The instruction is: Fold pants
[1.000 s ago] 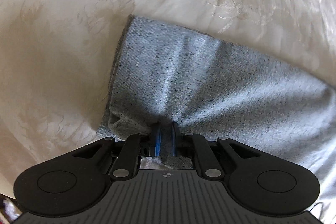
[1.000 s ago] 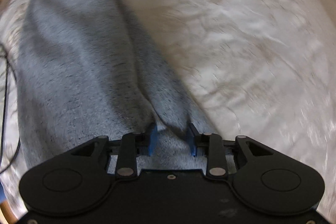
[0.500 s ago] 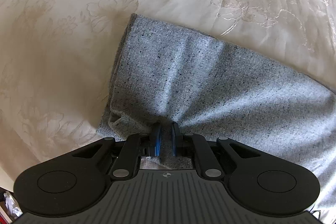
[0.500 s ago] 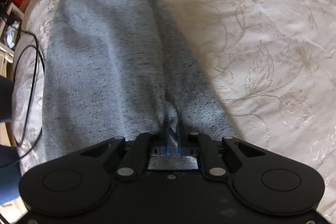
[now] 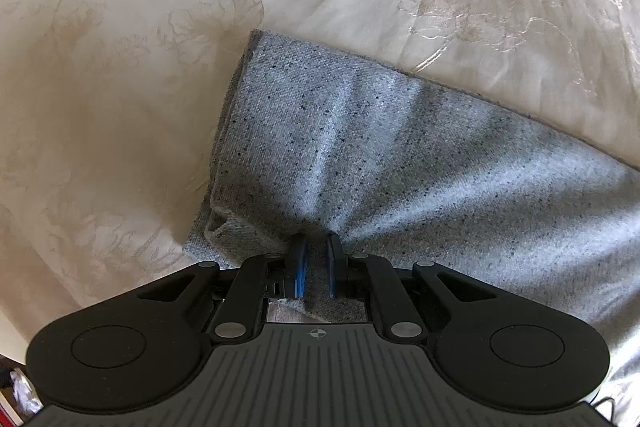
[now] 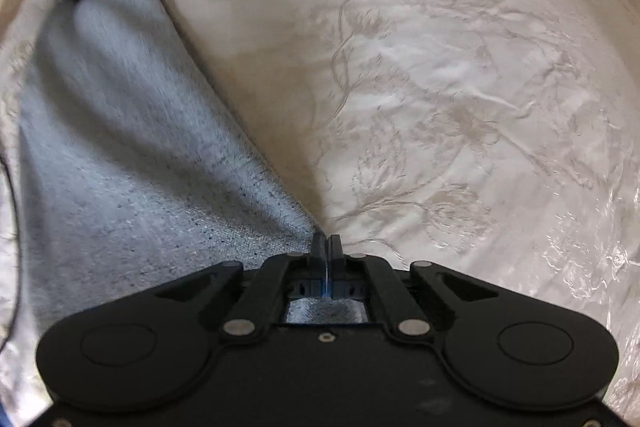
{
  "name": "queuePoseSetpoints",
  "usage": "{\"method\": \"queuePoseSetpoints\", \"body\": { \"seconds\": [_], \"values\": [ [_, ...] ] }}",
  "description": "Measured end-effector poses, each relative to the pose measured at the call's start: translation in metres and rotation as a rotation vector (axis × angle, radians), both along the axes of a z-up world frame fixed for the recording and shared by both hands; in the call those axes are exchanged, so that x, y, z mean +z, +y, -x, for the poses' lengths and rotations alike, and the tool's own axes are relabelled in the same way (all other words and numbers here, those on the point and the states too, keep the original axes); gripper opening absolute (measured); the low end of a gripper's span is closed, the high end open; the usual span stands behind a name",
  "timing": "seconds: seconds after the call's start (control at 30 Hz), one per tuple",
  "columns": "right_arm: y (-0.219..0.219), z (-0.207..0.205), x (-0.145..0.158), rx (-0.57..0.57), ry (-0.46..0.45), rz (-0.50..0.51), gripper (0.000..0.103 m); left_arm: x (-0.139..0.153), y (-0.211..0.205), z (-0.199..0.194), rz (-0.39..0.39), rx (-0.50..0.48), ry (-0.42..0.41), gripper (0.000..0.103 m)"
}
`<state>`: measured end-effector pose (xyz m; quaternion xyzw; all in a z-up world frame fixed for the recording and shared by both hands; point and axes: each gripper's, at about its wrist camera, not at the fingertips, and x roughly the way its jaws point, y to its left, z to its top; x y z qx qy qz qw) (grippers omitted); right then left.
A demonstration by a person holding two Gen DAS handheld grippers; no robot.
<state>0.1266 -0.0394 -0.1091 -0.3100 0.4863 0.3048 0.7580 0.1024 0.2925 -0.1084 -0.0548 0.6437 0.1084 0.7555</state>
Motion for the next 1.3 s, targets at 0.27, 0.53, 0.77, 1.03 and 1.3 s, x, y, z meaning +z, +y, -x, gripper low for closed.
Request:
{"method": "queuePoseSetpoints", "body": {
  "seconds": [0.27, 0.53, 0.77, 1.03, 1.3],
  "values": [
    [0.005, 0.010, 0.035, -0.119, -0.139, -0.068, 0.007, 0.007, -0.003, 0.010, -0.016, -0.104, -0.018, 0.011],
    [0.099, 0.024, 0.038, 0.060, -0.087, -0.183, 0.023, 0.000, 0.014, 0.017, 0.045, -0.119, -0.060, 0.011],
    [0.143, -0.004, 0.004, 0.155, 0.072, -0.080, 0.030, -0.004, 0.043, 0.024, 0.144, -0.081, -0.087, 0.011],
    [0.152, 0.009, 0.021, 0.107, -0.057, -0.011, 0.001, -0.004, 0.054, 0.028, 0.171, -0.101, -0.107, 0.011],
    [0.159, 0.016, 0.025, -0.102, -0.099, -0.086, 0.043, 0.023, 0.051, 0.024, 0.185, -0.170, -0.135, 0.012]
  ]
}}
